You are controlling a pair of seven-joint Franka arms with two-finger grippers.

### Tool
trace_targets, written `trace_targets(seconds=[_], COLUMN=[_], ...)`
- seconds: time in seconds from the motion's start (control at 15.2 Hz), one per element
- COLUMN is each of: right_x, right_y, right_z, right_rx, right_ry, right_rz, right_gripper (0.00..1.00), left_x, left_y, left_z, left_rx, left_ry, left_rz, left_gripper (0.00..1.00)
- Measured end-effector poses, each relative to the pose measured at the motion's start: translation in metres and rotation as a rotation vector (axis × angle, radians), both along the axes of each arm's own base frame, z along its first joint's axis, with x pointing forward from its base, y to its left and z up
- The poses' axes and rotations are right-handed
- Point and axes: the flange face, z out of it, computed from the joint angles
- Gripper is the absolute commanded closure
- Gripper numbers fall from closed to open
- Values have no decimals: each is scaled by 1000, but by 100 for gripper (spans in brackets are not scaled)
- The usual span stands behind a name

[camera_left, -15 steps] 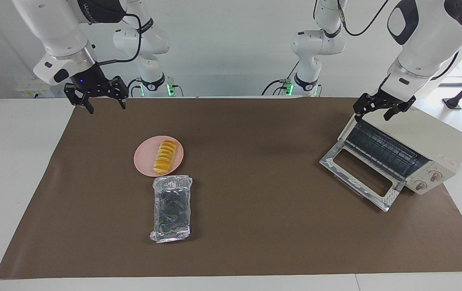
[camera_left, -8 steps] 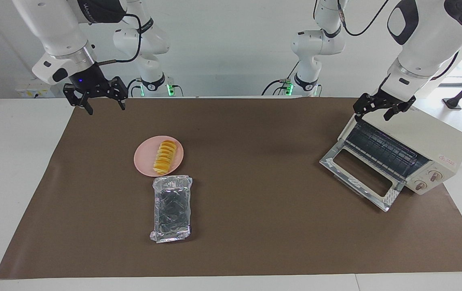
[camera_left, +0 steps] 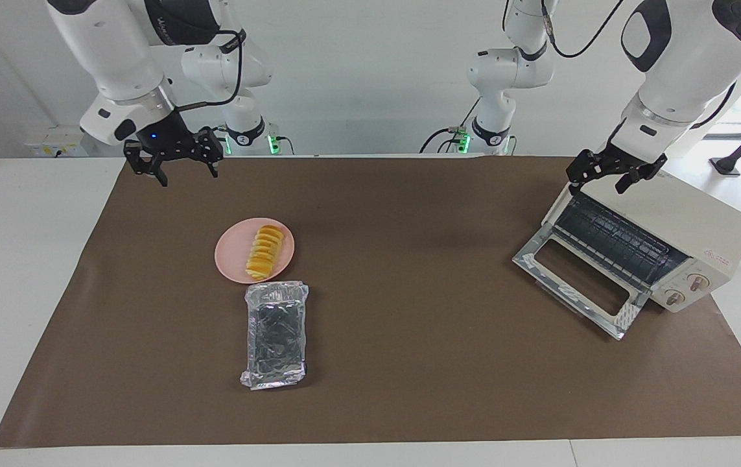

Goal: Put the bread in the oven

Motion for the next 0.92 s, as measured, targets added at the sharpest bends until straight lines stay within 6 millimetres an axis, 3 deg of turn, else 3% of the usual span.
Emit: trace_targets(seconds=[0.26, 0.53, 0.72, 0.92], right_x=[-30, -49, -45, -22], right_y=[-3, -2, -7, -6], right_z=[-35, -80, -119, -159], right_rx=[-16, -18, -12, 4], right_ry=[41, -31, -96, -159], right_rz=[-2, 0, -44, -139], right_gripper=[0, 0, 0, 0], left_x=[0, 0, 0, 0], left_y=[0, 0, 0, 0], left_z=[0, 0, 0, 0], left_rx=[0, 0, 0, 0], left_ry=[0, 0, 0, 0], left_rz=[0, 0, 0, 0], left_gripper=[0, 0, 0, 0])
